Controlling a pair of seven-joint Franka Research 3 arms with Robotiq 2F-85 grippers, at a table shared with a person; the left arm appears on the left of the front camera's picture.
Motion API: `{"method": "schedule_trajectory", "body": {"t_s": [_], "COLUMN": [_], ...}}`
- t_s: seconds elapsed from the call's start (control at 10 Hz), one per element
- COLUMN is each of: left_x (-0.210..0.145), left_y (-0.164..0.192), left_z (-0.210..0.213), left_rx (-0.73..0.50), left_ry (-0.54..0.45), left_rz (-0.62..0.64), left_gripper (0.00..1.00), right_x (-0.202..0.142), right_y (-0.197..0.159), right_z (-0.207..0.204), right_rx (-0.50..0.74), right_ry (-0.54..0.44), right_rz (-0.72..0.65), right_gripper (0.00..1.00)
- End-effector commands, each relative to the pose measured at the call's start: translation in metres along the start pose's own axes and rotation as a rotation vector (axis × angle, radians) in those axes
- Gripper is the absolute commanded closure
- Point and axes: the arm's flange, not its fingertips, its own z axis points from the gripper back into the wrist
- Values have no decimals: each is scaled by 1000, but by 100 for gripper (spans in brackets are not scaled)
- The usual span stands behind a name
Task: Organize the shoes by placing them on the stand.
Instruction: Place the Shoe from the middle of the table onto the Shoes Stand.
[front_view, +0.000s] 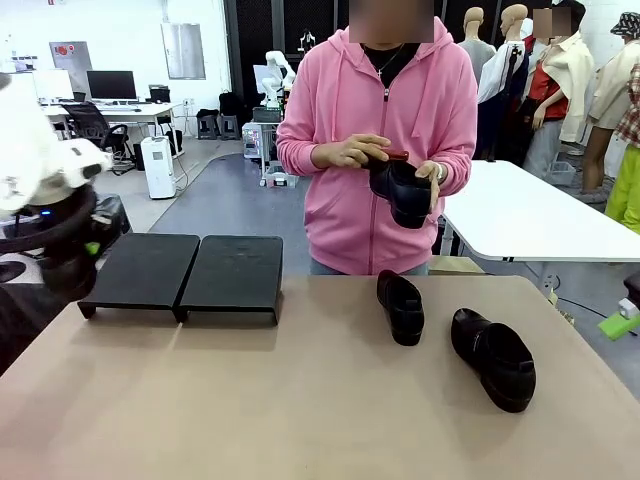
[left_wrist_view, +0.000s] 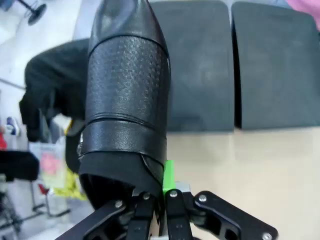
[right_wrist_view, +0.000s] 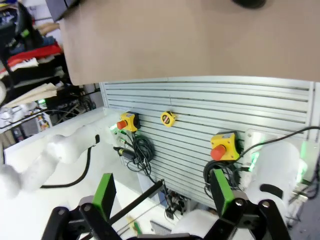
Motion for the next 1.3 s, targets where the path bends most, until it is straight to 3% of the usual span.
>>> {"method": "schedule_trajectory", "body": {"t_s": [0.0, 0.3, 0.9, 1.1, 1.2], "left_x": [44, 63, 56, 52, 49], "left_y": [3, 3, -3, -8, -10], "left_z": [-46, -94, -128, -135, -136], "left_rx": [2, 44, 71, 56, 53], "left_ry": [-20, -49, -56, -85, -67], "left_rz": [-59, -16, 21, 32, 15], "left_gripper": [100, 100, 100, 0, 0], "right_x": [-1, -1, -1, -1, -1], "right_y": [1, 1, 1, 1, 1], "right_z": [3, 3, 3, 3, 3], "right_rx": [10, 10, 10, 10, 10], "right_ry": [1, 1, 1, 1, 1], "right_rz": [13, 13, 13, 13, 13], "right_gripper": [0, 0, 0, 0, 0]}}
